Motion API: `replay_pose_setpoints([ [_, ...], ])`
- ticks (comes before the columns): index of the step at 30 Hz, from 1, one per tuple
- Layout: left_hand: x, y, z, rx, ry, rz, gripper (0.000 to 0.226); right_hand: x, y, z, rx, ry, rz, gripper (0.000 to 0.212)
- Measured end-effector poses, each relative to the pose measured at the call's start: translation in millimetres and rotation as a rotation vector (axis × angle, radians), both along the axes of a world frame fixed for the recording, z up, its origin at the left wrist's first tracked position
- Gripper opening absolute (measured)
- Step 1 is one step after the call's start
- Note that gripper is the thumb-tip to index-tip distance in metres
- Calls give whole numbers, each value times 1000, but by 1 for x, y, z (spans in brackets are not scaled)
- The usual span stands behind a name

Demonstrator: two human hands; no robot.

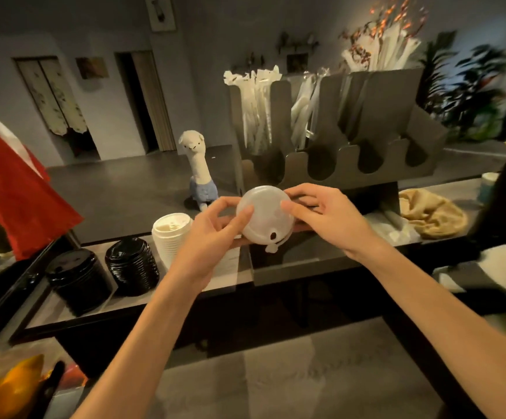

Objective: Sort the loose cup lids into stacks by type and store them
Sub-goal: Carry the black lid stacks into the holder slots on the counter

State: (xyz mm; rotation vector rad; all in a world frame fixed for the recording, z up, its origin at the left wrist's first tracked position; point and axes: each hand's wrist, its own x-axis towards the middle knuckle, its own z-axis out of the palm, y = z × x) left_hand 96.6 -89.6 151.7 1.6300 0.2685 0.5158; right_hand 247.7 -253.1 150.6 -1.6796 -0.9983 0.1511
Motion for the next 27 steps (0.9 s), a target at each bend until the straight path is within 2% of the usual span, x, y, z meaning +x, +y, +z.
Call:
replay_pose_setpoints([
  [4,19,-21,30,103,-89,5,27,14,-23,30,23,-72,-12,31],
  [10,60,-54,71,171,-194,-29,32,50,-67,91,89,-151,-65,28],
  [13,92,-69,99,286,-229,-20,28,82,-87,128,21,-205,-92,26],
  [15,116,-76,116,361,-225,-20,26,103,-98,151,-67,-258,-133,27],
  [20,182,-89,147,522,-121,-18,36,165,-123,192,-208,-281,-204,27],
  [24,225,-95,150,573,-26,-86,37,217,-137,200,-306,-276,-261,27],
  [27,244,-97,147,700,-27,-65,34,248,-145,197,-347,-314,-324,27],
])
